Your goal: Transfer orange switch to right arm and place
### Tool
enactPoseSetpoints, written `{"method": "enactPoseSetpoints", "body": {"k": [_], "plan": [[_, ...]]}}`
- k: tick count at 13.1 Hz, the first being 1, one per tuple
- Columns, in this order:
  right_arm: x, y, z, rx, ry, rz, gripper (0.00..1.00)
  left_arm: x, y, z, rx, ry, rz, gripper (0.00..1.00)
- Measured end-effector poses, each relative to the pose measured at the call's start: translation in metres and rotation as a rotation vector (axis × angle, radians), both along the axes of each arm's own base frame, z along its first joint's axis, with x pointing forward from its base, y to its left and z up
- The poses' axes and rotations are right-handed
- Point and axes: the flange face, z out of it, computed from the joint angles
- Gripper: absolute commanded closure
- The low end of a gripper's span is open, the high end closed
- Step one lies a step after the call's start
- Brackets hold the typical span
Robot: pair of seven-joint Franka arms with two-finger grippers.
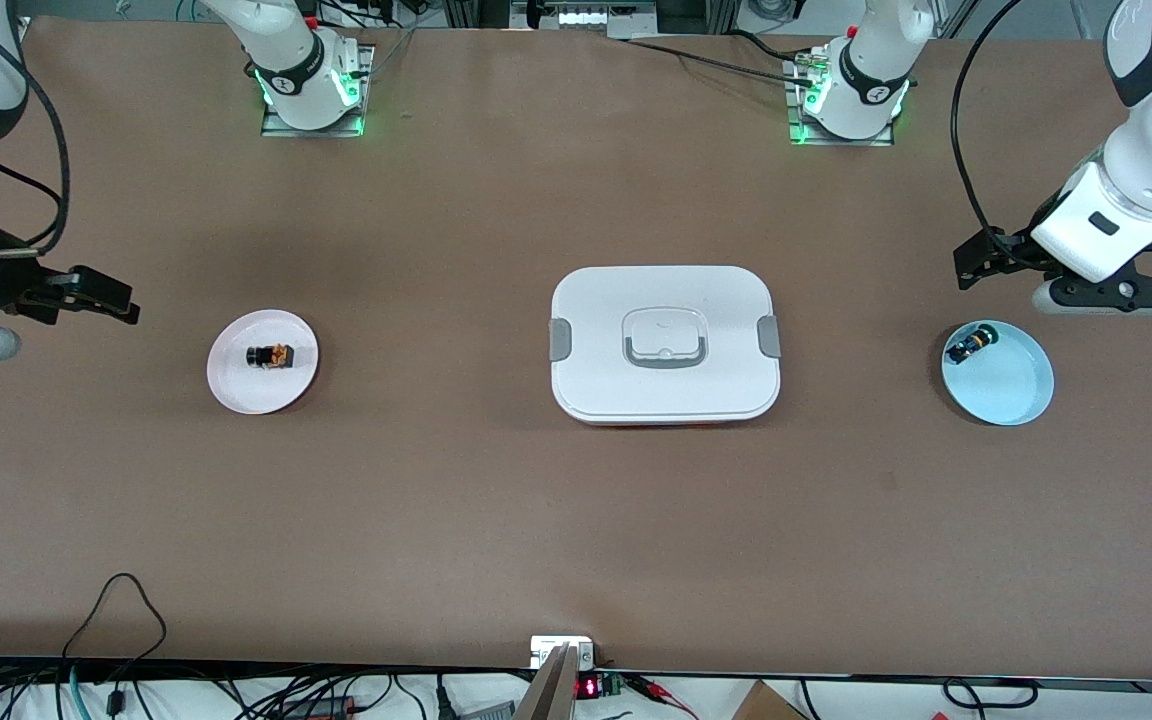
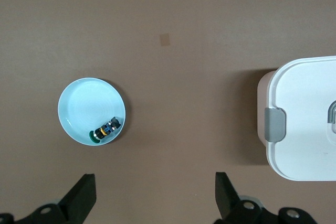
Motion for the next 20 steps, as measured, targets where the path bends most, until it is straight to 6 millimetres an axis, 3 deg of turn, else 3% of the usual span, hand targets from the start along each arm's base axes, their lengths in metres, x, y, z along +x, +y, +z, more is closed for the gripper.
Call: {"method": "enactPoseSetpoints", "body": {"k": [4,7,9,20], "plan": [[-0.025,0.004,-0.011,-0.051,-0.028,0.022,0.0,0.0,0.0,0.0,0.0,0.0,-0.001,0.0],[-0.04,0.007,0.008,-0.061,-0.048,0.045,0.0,0.0,-0.003,0.0,0.0,0.002,-0.006,0.0],[-0.044,0.008,0.02,-0.061,-0.059,0.05,0.0,-0.001,-0.004,0.0,0.0,0.002,-0.007,0.0],[-0.047,0.014,0.019,-0.021,-0.029,0.049,0.0,0.014,-0.005,-0.005,-0.008,-0.03,-0.01,0.0]]}}
